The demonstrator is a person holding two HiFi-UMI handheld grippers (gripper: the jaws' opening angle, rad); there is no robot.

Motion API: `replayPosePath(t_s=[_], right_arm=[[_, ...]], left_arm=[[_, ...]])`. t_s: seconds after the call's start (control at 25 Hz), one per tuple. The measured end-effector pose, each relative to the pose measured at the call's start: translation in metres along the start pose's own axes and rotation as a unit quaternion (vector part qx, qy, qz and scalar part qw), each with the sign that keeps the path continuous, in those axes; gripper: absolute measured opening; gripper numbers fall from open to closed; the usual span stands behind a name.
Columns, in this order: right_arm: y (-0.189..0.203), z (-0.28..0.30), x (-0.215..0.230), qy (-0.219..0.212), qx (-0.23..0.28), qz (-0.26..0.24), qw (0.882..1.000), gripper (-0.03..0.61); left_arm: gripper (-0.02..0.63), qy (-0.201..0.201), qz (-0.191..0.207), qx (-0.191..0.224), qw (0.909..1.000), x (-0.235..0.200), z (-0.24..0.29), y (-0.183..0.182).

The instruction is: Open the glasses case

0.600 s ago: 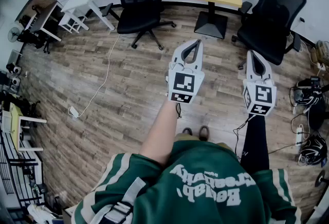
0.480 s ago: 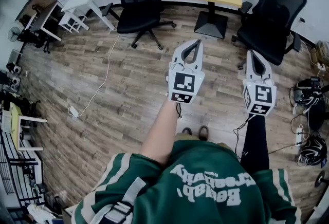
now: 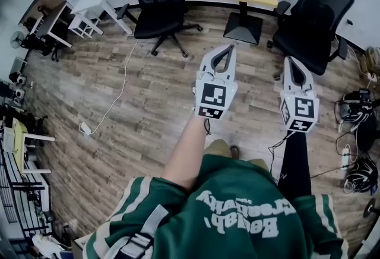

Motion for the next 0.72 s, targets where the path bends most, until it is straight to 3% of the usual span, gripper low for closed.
replayPosePath(t_s=[0.4, 0.72], right_arm=[[0.012, 0.035, 0.025, 0.011, -0.003, 0.006, 1.000, 0.009], [0.018, 0.099, 0.053, 0.015, -0.010, 0.003, 1.000, 0.009]], left_arm=[[0.014, 0.018, 0.004, 0.001, 0.9998, -0.008, 0.046, 0.013], [0.014, 0.036, -0.007, 0.002, 0.9993, -0.037, 0.121, 0.033]])
Point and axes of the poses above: the fingertips, and each gripper's own axes: z forward along the fingers, x to its right, y out of its underside, the point moved 5 cm from there along -z, backward along the fingers, and after that the axes turned 4 degrees about x, right-handed, at the moved point
